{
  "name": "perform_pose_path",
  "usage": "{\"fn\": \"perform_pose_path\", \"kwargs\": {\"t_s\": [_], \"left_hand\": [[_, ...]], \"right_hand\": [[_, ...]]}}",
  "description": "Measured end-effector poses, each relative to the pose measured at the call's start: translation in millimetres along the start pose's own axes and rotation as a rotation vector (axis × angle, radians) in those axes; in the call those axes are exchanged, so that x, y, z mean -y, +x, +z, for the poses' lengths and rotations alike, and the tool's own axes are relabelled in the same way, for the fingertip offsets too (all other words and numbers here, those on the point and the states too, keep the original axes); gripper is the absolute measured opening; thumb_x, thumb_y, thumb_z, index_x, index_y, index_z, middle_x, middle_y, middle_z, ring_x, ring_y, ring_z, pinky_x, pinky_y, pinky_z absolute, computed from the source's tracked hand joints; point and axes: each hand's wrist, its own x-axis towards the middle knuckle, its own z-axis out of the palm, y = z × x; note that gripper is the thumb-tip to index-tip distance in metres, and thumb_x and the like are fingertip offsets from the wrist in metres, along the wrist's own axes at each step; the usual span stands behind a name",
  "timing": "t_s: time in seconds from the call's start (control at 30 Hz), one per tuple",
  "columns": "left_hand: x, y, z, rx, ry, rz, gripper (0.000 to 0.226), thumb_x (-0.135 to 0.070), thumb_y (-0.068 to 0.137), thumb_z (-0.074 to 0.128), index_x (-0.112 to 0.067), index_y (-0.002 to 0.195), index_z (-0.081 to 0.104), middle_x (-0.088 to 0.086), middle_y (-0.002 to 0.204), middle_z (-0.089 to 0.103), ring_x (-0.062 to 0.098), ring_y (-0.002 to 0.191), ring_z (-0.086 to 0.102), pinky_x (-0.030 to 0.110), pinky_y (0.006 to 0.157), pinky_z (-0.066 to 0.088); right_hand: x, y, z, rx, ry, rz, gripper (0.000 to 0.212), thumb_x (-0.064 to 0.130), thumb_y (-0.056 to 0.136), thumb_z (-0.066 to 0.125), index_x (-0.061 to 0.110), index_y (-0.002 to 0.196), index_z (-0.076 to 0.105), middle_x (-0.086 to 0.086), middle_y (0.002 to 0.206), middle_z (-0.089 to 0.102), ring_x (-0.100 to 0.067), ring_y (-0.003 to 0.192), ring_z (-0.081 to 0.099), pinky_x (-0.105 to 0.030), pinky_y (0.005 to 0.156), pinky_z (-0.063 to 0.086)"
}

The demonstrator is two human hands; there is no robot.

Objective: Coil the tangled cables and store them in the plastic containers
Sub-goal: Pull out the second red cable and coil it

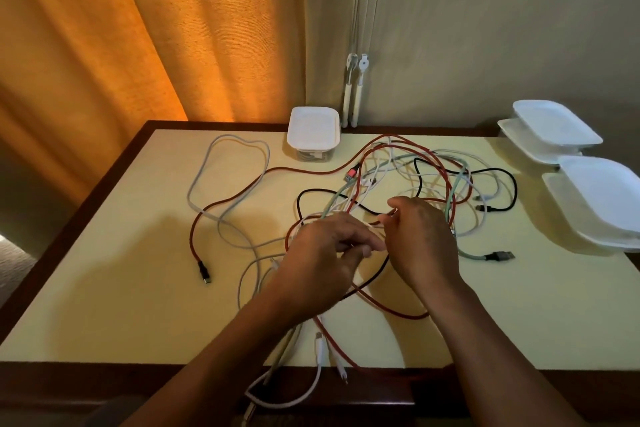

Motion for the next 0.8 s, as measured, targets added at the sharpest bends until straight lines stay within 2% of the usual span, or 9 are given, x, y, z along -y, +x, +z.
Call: {"fn": "perform_pose_path", "kwargs": {"t_s": [0.1,0.17,0.23,0.33,0.43,0.53,0.63,0.7,0.8], "left_hand": [[11,2,-14,-0.081,0.209,-0.206,0.021,-0.019,0.097,0.068,-0.026,0.117,0.071,-0.009,0.119,0.063,0.005,0.108,0.06,0.018,0.091,0.052],[25,2,-22,0.065,0.467,-0.414,0.058,-0.049,0.09,0.071,-0.032,0.141,0.049,-0.003,0.143,0.043,0.017,0.131,0.042,0.034,0.106,0.042],[33,-2,-27,0.29,0.607,-0.581,0.101,-0.071,0.076,0.073,-0.032,0.155,0.022,0.005,0.154,0.022,0.029,0.144,0.021,0.05,0.116,0.029],[39,-4,-25,0.369,0.722,-0.587,0.122,-0.069,0.066,0.082,-0.029,0.157,0.009,0.009,0.155,0.023,0.033,0.144,0.021,0.053,0.116,0.029],[43,0,-26,0.361,0.636,-0.598,0.121,-0.06,0.065,0.088,-0.027,0.154,0.013,0.011,0.151,0.029,0.032,0.14,0.027,0.047,0.108,0.039],[48,4,-31,0.332,0.544,-0.665,0.109,-0.052,0.067,0.089,-0.023,0.148,0.023,0.01,0.146,0.036,0.03,0.134,0.036,0.042,0.102,0.044],[56,8,-33,0.266,0.54,-0.68,0.082,-0.05,0.072,0.084,-0.019,0.133,0.04,0.006,0.13,0.049,0.023,0.113,0.051,0.04,0.094,0.053],[60,12,-35,0.231,0.533,-0.68,0.069,-0.049,0.075,0.08,-0.02,0.127,0.047,0.003,0.121,0.05,0.02,0.103,0.055,0.039,0.088,0.056],[64,16,-45,0.101,0.547,-0.657,0.048,-0.041,0.083,0.074,-0.018,0.12,0.053,0.002,0.113,0.051,0.019,0.092,0.058,0.037,0.08,0.056]], "right_hand": [[-3,1,-1,0.0,0.059,-0.002,0.032,0.024,0.099,0.063,0.016,0.131,0.065,-0.004,0.12,0.071,-0.022,0.11,0.066,-0.035,0.086,0.054],[-5,-2,-3,0.074,0.083,-0.02,0.026,0.028,0.099,0.064,0.019,0.122,0.069,-0.002,0.112,0.073,-0.02,0.101,0.067,-0.034,0.082,0.056],[-6,-5,-6,0.254,0.086,-0.026,0.021,0.041,0.096,0.065,0.025,0.11,0.071,0.005,0.104,0.071,-0.013,0.093,0.065,-0.031,0.077,0.054],[-3,-10,-10,0.487,0.01,-0.083,0.033,0.061,0.086,0.069,0.033,0.103,0.063,0.013,0.098,0.059,-0.008,0.09,0.056,-0.029,0.071,0.047],[1,-15,-11,0.649,-0.062,-0.139,0.051,0.072,0.074,0.072,0.034,0.104,0.054,0.012,0.105,0.047,-0.011,0.097,0.051,-0.032,0.075,0.047],[4,-23,-10,0.769,-0.157,-0.227,0.043,0.058,0.078,0.077,0.029,0.106,0.062,0.008,0.108,0.045,-0.015,0.099,0.052,-0.033,0.077,0.048],[2,-21,-8,0.614,-0.102,-0.289,0.008,0.036,0.09,0.068,0.033,0.097,0.066,0.009,0.102,0.051,-0.016,0.101,0.056,-0.036,0.081,0.051],[0,-17,-8,0.485,0.071,-0.255,0.007,0.031,0.094,0.067,0.037,0.092,0.063,0.013,0.098,0.057,-0.011,0.097,0.059,-0.034,0.082,0.051],[-1,-13,-12,0.271,0.367,-0.141,0.007,0.03,0.097,0.067,0.036,0.097,0.067,0.016,0.089,0.067,0.0,0.081,0.063,-0.022,0.07,0.051]]}}
